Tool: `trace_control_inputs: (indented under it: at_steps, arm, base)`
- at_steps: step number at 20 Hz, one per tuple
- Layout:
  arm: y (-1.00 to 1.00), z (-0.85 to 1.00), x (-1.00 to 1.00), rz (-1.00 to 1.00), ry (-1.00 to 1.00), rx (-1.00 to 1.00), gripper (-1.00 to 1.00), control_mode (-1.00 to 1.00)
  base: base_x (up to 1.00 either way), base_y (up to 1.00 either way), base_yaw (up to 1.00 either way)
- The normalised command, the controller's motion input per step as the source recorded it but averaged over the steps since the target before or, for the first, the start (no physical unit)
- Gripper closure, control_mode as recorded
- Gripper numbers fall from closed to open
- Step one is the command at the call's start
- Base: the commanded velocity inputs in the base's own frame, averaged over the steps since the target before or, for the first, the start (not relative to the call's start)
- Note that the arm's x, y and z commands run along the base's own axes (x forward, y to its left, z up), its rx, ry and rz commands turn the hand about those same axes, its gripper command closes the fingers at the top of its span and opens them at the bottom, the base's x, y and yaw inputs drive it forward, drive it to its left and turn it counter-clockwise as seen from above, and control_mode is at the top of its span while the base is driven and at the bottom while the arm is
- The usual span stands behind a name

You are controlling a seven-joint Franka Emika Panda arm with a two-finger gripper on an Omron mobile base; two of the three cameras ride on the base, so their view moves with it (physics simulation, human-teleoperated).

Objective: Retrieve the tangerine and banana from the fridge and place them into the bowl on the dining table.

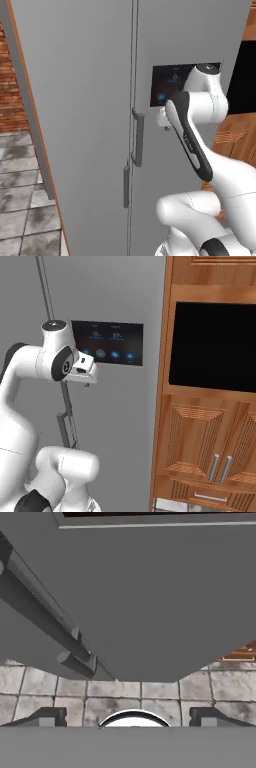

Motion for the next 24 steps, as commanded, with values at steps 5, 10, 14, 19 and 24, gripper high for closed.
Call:
trace_control_inputs:
  at_steps: [5,10,14,19,24]
  arm:
    - [0.00,-0.10,-0.48,-0.01,-0.16,0.00,-1.00,-1.00]
    - [0.00,-0.05,-0.32,0.00,-0.20,0.00,-1.00,-1.00]
    - [-0.02,0.00,-0.24,0.00,-0.16,0.00,-1.00,-1.00]
    - [-0.04,0.00,-0.09,0.00,-0.06,0.00,-1.00,1.00]
    - [0.00,0.00,0.00,0.00,0.00,0.00,-1.00,1.00]
  base:
    - [0.00,0.00,0.00]
    - [0.00,0.00,0.00]
    - [0.00,0.00,0.00]
    - [-0.05,-0.03,0.00]
    - [-0.04,0.00,0.00]
